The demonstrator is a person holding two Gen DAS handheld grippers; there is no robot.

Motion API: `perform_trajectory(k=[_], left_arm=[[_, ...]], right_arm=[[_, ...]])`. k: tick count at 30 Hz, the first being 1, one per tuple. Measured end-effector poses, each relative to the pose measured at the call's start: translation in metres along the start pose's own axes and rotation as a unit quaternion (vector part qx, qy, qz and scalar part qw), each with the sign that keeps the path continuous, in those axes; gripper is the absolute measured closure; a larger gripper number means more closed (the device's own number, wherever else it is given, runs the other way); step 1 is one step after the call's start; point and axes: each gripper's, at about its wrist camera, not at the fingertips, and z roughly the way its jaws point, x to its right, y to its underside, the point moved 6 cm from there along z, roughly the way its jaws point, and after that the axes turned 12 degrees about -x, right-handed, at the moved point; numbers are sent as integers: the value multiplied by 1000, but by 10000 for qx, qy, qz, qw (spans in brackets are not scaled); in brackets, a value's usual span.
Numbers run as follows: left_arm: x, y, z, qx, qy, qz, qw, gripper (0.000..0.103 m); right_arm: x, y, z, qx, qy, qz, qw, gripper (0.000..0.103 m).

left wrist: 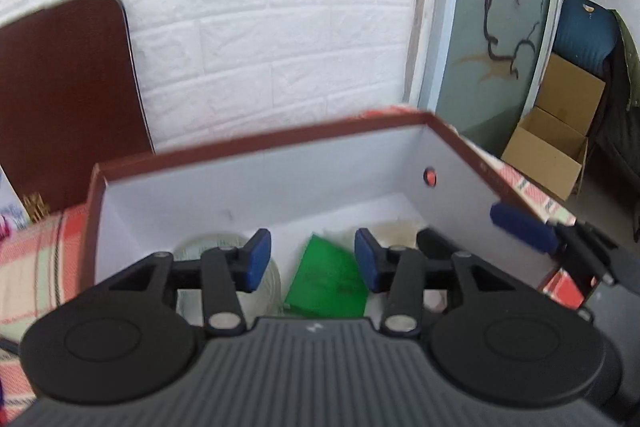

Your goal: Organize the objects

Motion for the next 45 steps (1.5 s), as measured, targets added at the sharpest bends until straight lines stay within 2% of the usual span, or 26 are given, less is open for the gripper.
perform_trajectory(k=[2, 6, 11, 14, 19, 22, 25, 28, 35, 38, 40, 42, 44, 45], left_arm=[[-8, 9, 2, -60, 40, -112, 9999, 52], [-16, 15, -4, -92, 86, -361, 9993, 52], [-10, 31, -41, 190, -30, -173, 9997, 53], [-15, 43, -58, 163, -91, -274, 9994, 53], [-30, 72, -82, 139, -232, -524, 9983, 52], [-38, 86, -100, 310, -525, -467, 9970, 49], [-56, 106, -109, 188, -592, -648, 9960, 49], [-83, 130, -108, -31, -841, -933, 9921, 49], [-148, 185, -108, -482, -1340, -1579, 9771, 49], [-173, 203, -116, -427, -1428, -1814, 9721, 49], [-197, 220, -125, -346, -1574, -2047, 9655, 48], [-232, 241, -132, -368, -1907, -2378, 9517, 47], [-274, 265, -138, -444, -2432, -2745, 9293, 47], [-293, 276, -143, -344, -2700, -2859, 9188, 41]], right_arm=[[-5, 6, -2, 89, 149, -230, 9996, 40], [-11, 8, -13, 220, 94, -224, 9995, 41], [-17, 10, -48, 395, -5, -42, 9992, 41], [-19, 17, -66, 324, -82, 118, 9994, 41], [-34, 38, -88, -122, -304, 134, 9994, 40], [-47, 54, -88, -546, -451, 77, 9975, 40], [-66, 69, -85, -1055, -777, 48, 9914, 40], [-92, 84, -81, -1483, -1150, -58, 9822, 40], [-150, 111, -85, -1979, -1555, -625, 9658, 40], [-169, 121, -82, -2172, -1652, -829, 9585, 40], [-180, 122, -80, -2251, -1717, -964, 9542, 40], [-193, 120, -78, -2234, -1849, -1126, 9504, 40], [-212, 116, -75, -2179, -2016, -1300, 9460, 40], [-224, 113, -72, -2148, -2124, -1391, 9431, 40]])
